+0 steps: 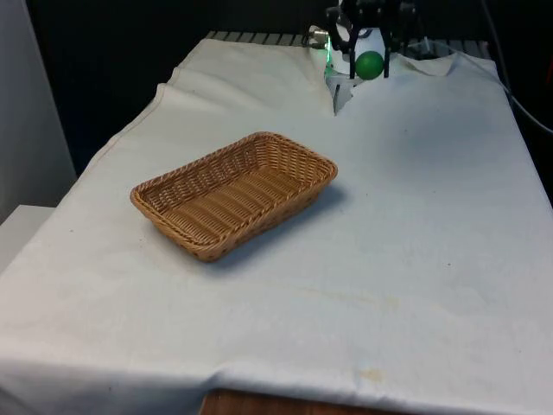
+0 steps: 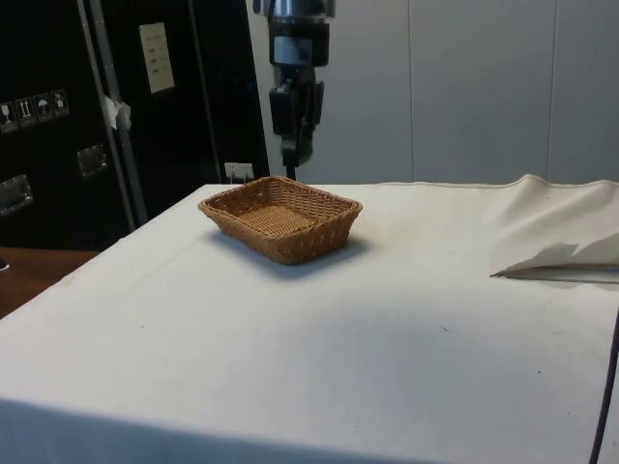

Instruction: Pick up the ball and place it into the basket.

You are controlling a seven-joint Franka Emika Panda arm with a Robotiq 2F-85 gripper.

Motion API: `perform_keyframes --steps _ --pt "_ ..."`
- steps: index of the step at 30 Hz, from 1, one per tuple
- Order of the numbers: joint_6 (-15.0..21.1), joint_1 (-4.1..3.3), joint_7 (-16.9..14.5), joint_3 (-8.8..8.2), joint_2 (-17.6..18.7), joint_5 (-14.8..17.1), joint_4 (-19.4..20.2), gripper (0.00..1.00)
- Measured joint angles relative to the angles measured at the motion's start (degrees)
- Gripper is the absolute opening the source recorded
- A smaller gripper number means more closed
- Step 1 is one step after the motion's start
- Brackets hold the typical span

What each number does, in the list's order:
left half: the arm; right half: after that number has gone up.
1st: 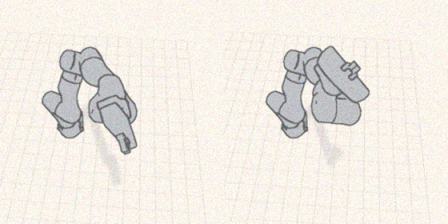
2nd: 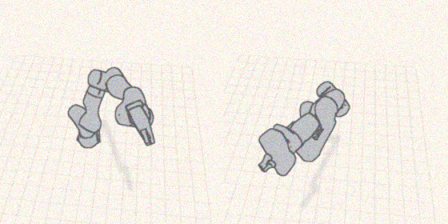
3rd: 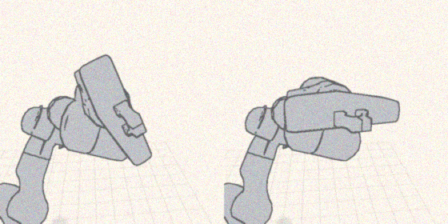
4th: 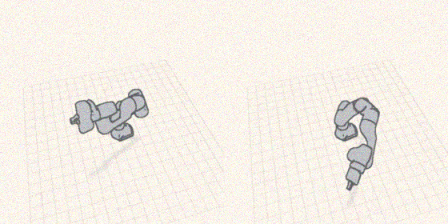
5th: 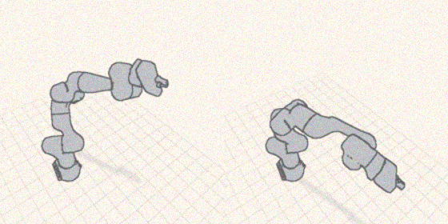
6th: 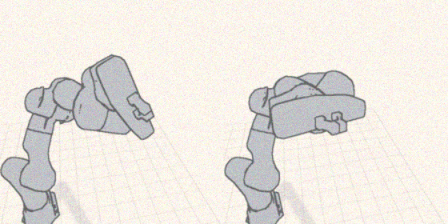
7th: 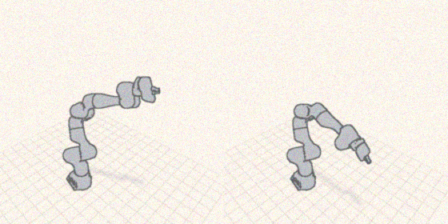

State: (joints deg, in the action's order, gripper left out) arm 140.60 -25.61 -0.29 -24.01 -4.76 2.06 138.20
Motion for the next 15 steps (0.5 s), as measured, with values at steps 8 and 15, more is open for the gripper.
perform_keyframes --steps 8,15 --pt "0.0 0.06 -2.1 -2.12 3.0 0.0 -3.3 0.02" --pt "-0.1 0.11 -3.9 -4.01 5.9 0.2 -6.3 0.02"
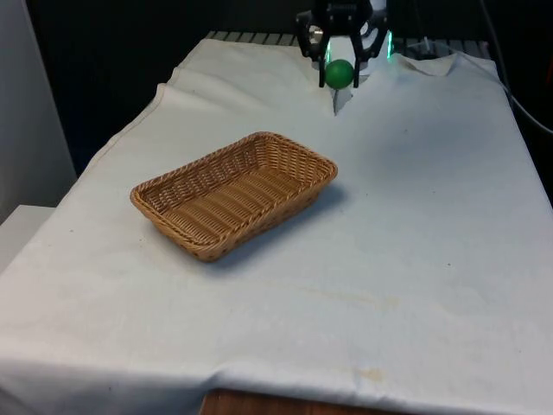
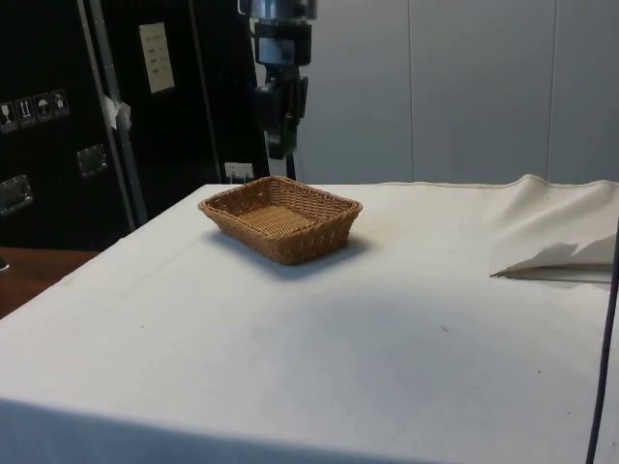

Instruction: Pick up the ball and place it into the basket.

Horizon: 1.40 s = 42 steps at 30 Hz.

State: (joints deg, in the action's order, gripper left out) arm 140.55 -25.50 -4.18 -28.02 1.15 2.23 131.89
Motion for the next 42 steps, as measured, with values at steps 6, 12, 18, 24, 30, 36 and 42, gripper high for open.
perform_keyframes --steps 6,12,18,24,30,36,42 --pt "0.0 0.00 -1.3 -1.09 1.5 0.5 -1.5 0.02" --pt "0.0 0.11 -4.5 -3.21 4.8 2.5 -4.0 0.02" --pt "0.5 0.29 -8.3 -4.76 8.3 6.3 -5.8 0.02" --pt "0.5 0.57 -12.1 -6.07 11.7 10.3 -7.7 0.02" --pt "0.5 0.97 -16.0 -7.56 15.1 14.1 -9.6 0.02" --pt "0.5 1.32 -19.1 -8.42 18.0 17.4 -11.2 0.02" --pt "0.6 1.83 -23.0 -9.17 23.0 22.3 -13.5 0.02"
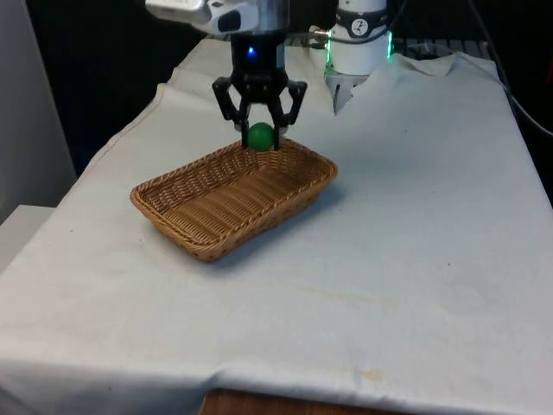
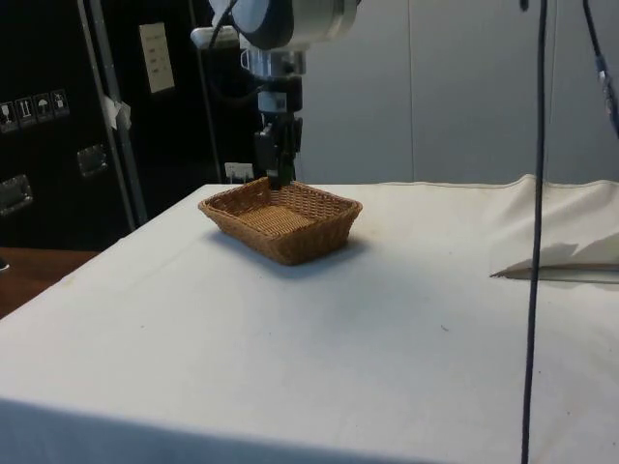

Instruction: Pick up the ball and place it into the basket.

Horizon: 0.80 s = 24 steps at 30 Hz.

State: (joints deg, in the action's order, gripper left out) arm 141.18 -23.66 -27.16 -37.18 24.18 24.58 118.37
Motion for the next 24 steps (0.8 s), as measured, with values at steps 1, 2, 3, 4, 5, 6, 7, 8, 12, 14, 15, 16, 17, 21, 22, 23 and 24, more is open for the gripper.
perform_keyframes --steps 1,2,3,4,5,6,7,8,12,14,15,16,17,21,22,23,24 --pt "0.0 0.00 0.0 0.00 0.0 0.0 0.0 0.02" --pt "0.0 0.11 -0.7 -0.06 0.9 0.9 -0.4 0.02" --pt "0.0 0.17 -1.3 -0.17 1.6 1.7 -0.9 0.02" --pt "0.0 0.23 -1.8 -0.23 2.4 2.4 -1.2 0.02" --pt "0.1 0.29 -2.3 -0.23 3.2 3.2 -1.5 0.02" --pt "0.1 0.34 -2.8 -0.23 3.8 3.8 -1.8 0.02" --pt "0.2 0.46 -3.7 -0.23 5.1 5.1 -2.3 0.02" --pt "0.3 0.52 -4.1 -0.23 5.7 5.7 -2.5 0.02" --pt "0.5 0.57 -5.3 -0.23 7.3 7.5 -2.9 0.02" --pt "0.6 0.57 -5.8 -0.23 8.2 8.4 -3.1 0.02" --pt "0.6 0.57 -6.0 -0.17 8.7 8.8 -3.2 0.02" --pt "0.6 0.57 -6.2 -0.11 9.1 9.3 -3.2 0.02" --pt "0.7 0.52 -6.8 -0.06 9.9 10.1 -3.4 0.02" --pt "0.7 0.46 -7.0 -0.06 10.7 10.8 -3.7 0.02" --pt "0.7 0.46 -7.0 -0.06 10.8 10.9 -3.7 0.02" --pt "0.7 0.46 -7.0 -0.06 10.8 10.9 -3.7 0.02" --pt "0.7 0.46 -7.0 -0.06 10.8 10.9 -3.7 0.02"
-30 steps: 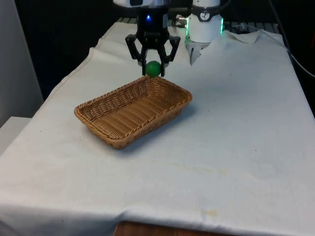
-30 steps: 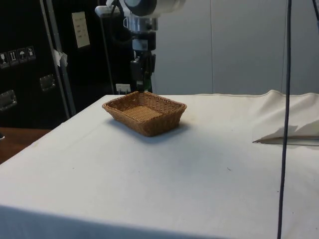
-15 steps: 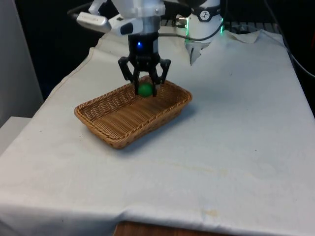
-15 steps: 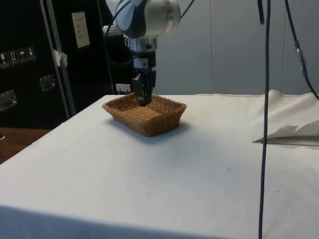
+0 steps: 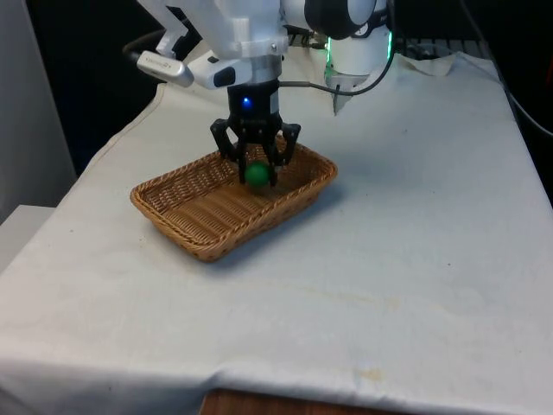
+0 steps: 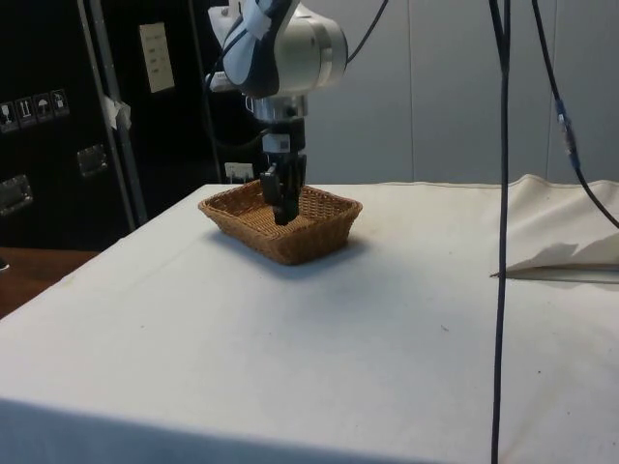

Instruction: Pick up the ball and place it into the basket.

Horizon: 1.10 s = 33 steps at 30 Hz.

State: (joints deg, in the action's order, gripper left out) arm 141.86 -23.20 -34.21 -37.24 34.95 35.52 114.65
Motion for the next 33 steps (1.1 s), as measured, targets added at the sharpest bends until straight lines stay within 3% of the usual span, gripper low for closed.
perform_keyframes --steps 3,5,13,14,24,33 --pt "0.0 0.00 0.0 0.00 0.0 0.0 0.0 0.02" --pt "0.0 0.00 0.0 0.00 0.0 0.0 0.0 0.09" --pt "-0.1 -0.06 0.0 -0.06 0.0 0.0 0.0 0.80" --pt "-0.1 -0.06 0.0 -0.06 0.0 0.0 0.0 0.97" --pt "-0.1 -0.11 0.1 -0.23 -0.1 0.0 0.0 1.00" --pt "-1.6 -1.09 1.5 -1.83 -4.6 -1.8 1.5 1.00"
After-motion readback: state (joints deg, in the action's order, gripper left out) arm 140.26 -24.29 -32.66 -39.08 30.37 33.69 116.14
